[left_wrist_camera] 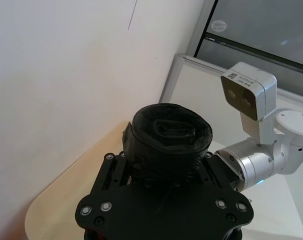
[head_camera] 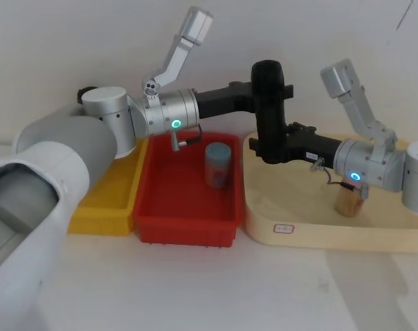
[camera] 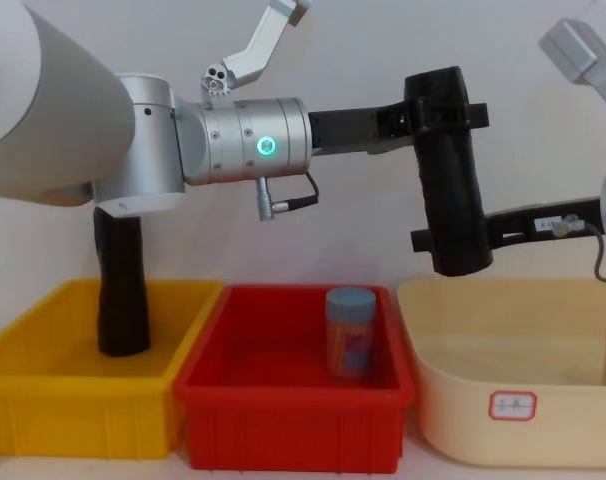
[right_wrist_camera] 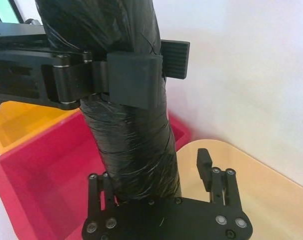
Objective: Pick up the garbage bag with the one hand and transfer it to the other hand.
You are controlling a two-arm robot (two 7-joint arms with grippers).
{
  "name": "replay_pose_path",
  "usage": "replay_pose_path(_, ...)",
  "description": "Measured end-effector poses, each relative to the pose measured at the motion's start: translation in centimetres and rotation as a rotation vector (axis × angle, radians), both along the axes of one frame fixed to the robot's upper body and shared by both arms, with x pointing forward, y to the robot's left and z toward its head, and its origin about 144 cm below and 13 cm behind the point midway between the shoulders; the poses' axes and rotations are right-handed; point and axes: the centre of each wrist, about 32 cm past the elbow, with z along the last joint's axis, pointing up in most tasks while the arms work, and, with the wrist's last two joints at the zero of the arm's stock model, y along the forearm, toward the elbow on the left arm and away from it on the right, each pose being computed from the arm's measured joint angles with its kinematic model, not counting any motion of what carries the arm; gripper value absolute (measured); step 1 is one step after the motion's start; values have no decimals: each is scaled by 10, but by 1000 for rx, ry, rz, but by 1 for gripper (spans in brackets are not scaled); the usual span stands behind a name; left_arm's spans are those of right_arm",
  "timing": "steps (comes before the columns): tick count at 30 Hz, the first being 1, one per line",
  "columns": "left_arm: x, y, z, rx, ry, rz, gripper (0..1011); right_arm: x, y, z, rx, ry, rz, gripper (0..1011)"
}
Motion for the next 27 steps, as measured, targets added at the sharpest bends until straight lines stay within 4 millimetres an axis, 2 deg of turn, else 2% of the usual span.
replay_pose_path(4, 0, 0, 0, 0, 0, 0, 456, 0, 0, 0, 0, 0, 0, 818)
replay_pose_path(11, 0, 0, 0, 0, 0, 0, 456, 0, 0, 0, 0, 1, -1, 590)
replay_pose_path(13, 0, 0, 0, 0, 0, 0, 456, 0, 0, 0, 0, 1, -1, 561)
replay_pose_path(27, 0, 0, 0, 0, 0, 0, 456, 0, 0, -1, 0, 1, -1, 561)
